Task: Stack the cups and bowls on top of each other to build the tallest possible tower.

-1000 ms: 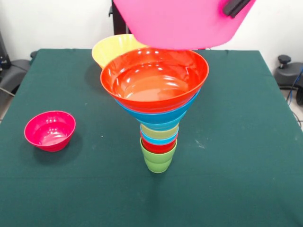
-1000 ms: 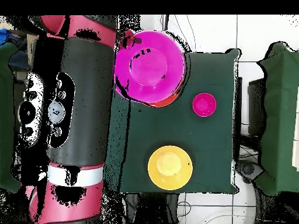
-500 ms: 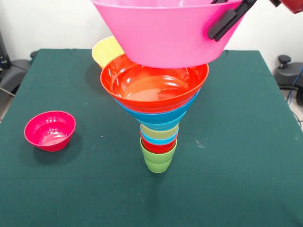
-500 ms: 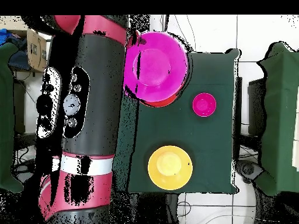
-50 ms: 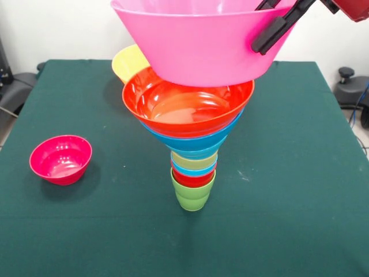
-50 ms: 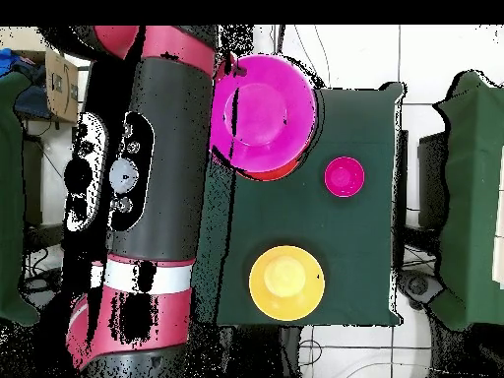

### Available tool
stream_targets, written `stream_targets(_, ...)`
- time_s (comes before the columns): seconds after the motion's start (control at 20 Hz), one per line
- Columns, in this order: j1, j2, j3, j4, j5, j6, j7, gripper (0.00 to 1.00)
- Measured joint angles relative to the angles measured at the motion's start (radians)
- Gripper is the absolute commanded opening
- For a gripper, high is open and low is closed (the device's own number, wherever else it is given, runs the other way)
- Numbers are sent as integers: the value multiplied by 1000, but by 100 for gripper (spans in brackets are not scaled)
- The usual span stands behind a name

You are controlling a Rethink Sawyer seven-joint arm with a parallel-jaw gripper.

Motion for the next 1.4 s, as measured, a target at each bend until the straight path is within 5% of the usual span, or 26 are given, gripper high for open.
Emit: stream_targets(1.4,-31,9,40,-40,17,0,-1,0)
